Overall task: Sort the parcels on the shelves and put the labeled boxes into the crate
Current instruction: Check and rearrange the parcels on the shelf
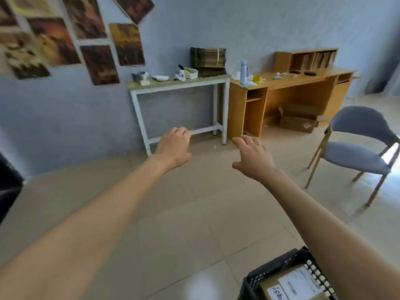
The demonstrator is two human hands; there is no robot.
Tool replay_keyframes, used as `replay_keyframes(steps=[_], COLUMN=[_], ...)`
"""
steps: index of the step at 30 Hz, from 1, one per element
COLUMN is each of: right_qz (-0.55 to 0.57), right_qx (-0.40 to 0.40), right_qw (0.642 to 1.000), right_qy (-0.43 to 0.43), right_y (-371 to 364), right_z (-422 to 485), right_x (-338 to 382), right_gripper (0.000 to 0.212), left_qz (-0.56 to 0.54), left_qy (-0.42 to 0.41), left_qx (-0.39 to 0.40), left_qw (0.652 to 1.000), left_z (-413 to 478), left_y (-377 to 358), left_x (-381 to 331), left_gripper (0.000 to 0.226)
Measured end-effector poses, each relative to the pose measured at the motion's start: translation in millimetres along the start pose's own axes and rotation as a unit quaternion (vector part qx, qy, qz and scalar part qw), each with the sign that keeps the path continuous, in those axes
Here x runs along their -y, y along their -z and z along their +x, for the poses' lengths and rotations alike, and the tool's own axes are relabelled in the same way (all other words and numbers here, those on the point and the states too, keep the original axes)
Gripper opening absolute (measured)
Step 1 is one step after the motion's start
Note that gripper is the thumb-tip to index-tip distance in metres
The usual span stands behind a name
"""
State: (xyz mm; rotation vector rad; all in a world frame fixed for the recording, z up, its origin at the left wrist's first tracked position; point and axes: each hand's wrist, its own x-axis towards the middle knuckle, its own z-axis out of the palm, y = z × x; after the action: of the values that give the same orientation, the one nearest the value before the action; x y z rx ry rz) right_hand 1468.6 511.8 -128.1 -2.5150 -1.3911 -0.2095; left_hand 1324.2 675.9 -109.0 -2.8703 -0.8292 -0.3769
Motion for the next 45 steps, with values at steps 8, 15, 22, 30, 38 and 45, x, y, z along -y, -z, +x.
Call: replay_keyframes(steps=[8,15,22,30,38,45], right_qz=[0.044,0.103,0.158,0.187,0.192,0.209], right_qx=[-0.022,-0.025,-0.025,-0.02,0.01,-0.004], right_qw=[0.963,0.879,0.776,0.673,0.635,0.63], right_qy=[0.264,0.464,0.611,0.716,0.748,0.748], right_y=[24,34,38,30,3,0], right_z=[13,-10,-40,-87,-113,-113], right_x=[291,520,696,838,952,1063], right_gripper=[0.071,0.071,0.07,0.067,0.071,0.066], left_qz=[0.106,0.2,0.239,0.251,0.252,0.258], left_qy=[0.239,0.416,0.578,0.708,0.758,0.749], left_qx=[-0.053,-0.049,-0.045,-0.042,-0.048,-0.068], left_qw=[0.964,0.886,0.779,0.659,0.6,0.606], left_z=[-206,-379,-500,-599,-663,-688], left_y=[129,205,251,274,278,294], left_x=[215,326,393,414,483,593], left_gripper=[0.061,0.06,0.056,0.06,0.065,0.064])
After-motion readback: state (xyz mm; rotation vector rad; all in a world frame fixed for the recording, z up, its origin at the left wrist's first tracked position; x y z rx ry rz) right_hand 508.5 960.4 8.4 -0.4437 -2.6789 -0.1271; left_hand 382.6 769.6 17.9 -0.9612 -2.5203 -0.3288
